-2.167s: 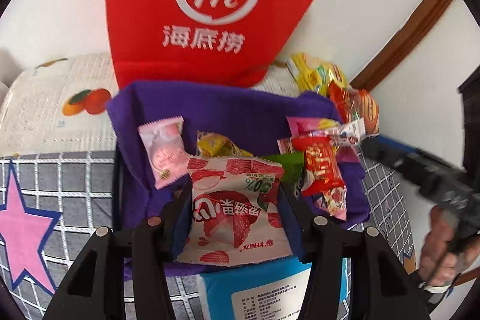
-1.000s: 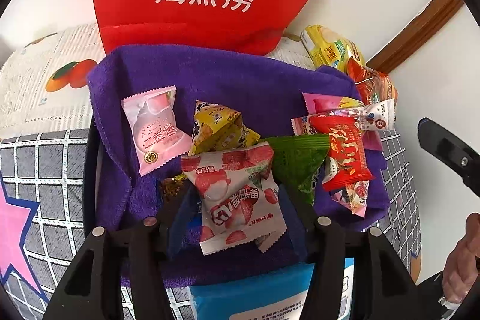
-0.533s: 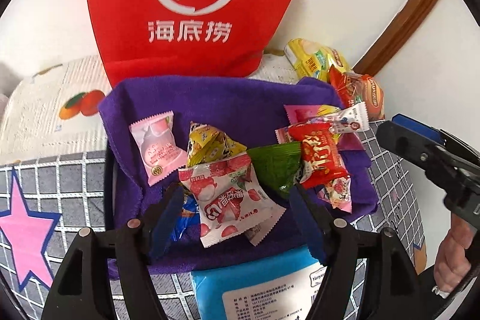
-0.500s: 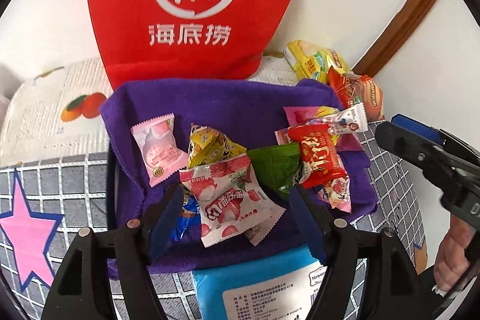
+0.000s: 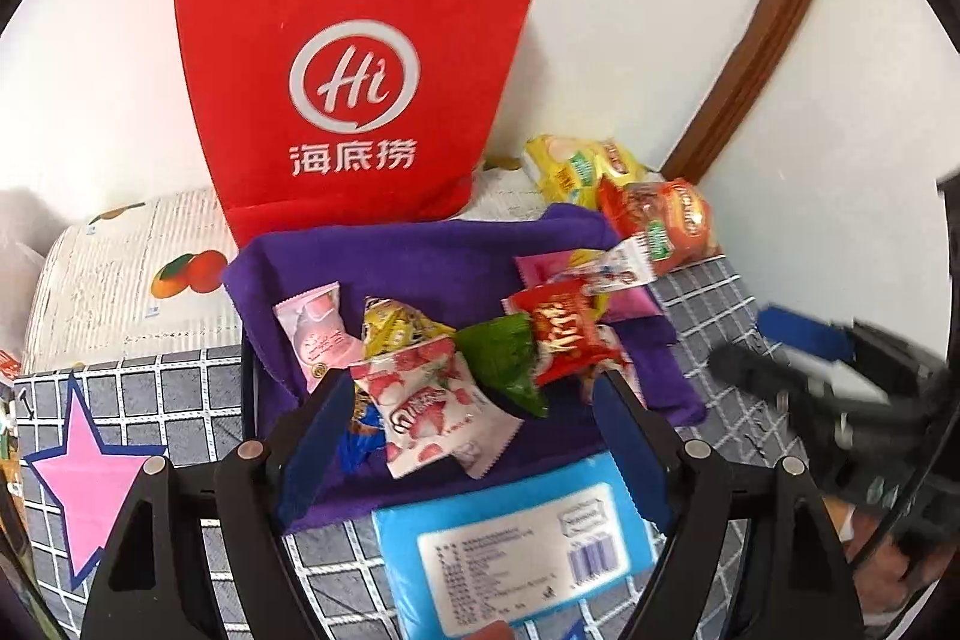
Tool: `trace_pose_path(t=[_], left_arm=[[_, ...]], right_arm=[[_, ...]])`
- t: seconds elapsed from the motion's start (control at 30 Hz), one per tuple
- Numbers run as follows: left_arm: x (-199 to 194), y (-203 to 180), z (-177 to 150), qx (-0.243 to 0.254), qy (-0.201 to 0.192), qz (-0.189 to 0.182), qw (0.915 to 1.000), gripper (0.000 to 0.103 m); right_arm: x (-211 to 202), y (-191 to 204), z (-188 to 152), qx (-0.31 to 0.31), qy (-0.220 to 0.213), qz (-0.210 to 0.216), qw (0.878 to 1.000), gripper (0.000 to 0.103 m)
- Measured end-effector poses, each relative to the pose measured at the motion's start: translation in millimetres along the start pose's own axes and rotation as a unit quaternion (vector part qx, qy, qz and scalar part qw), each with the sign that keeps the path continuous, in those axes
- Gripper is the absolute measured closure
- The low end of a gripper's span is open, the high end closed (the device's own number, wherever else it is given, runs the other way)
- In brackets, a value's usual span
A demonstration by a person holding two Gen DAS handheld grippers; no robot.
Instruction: Organize snacks
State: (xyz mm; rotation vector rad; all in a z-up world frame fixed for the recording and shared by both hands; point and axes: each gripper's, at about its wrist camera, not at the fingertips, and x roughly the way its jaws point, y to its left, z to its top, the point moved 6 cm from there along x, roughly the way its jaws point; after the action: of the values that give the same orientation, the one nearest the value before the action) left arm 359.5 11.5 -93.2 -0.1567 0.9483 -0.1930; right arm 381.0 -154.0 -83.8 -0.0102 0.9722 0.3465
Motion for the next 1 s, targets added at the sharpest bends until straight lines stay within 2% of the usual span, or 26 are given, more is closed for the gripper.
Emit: trace_pose_path(t=[0.07, 0.13, 0.17, 0.23, 0.4, 0.53, 0.63, 0.77, 0.87, 1.0], left_arm=[[-11.7, -6.8, -0.6, 0.014, -0.01, 0.009, 0.9998, 0.023], [-26.4, -12.5, -2.8, 0.019, -0.019, 0.008, 0.9996, 0.023], [-33.7, -15.3, -5.4, 0.019, -0.024, 0.001, 0.9995, 0.023], [-46.3, -20.7, -14.8, 0.023, -0.025, -0.013, 0.9994, 0.023], [-78.6, -29.4, -42.0, 0.02, -0.041, -0.016, 0.9988, 0.023], [-104.9, -42.2, -69.4, 0.038, -0.057, 0.01, 0.9976, 0.023], [-120.4, -50.7, -90.2, 0.045, -0.066, 0.013, 0.9967, 0.015], [-139.5, -59.2, -117.5, 0.036, -0.073, 0.01, 0.9967, 0.006], [-153.5, -65.1, -137.2, 0.034, -0.082, 0.012, 0.996, 0.006], [-171.7, -71.1, -161.0, 0.033, -0.091, 0.02, 0.9951, 0.006]], right_arm=[[-14.6, -3.1, -11.9, 0.015, -0.012, 0.001, 1.0, 0.035], [-30.5, -5.2, -24.3, 0.027, -0.021, -0.001, 0.999, 0.025], [-40.2, -6.5, -32.5, 0.032, -0.023, -0.006, 0.999, 0.023], [-51.8, -8.6, -42.5, 0.042, -0.026, -0.013, 0.999, 0.023], [-80.2, -9.3, -74.5, 0.063, -0.034, -0.042, 0.997, 0.022], [-105.5, -2.1, -103.6, 0.056, -0.04, -0.065, 0.996, 0.017], [-125.7, 1.0, -121.1, 0.061, -0.055, -0.062, 0.995, 0.008], [-153.4, 6.3, -144.0, 0.053, -0.071, -0.081, 0.993, 0.004], [-171.7, 10.5, -163.0, 0.046, -0.077, -0.094, 0.991, 0.004], [-186.7, 15.8, -184.7, 0.05, -0.085, -0.084, 0.992, 0.004]])
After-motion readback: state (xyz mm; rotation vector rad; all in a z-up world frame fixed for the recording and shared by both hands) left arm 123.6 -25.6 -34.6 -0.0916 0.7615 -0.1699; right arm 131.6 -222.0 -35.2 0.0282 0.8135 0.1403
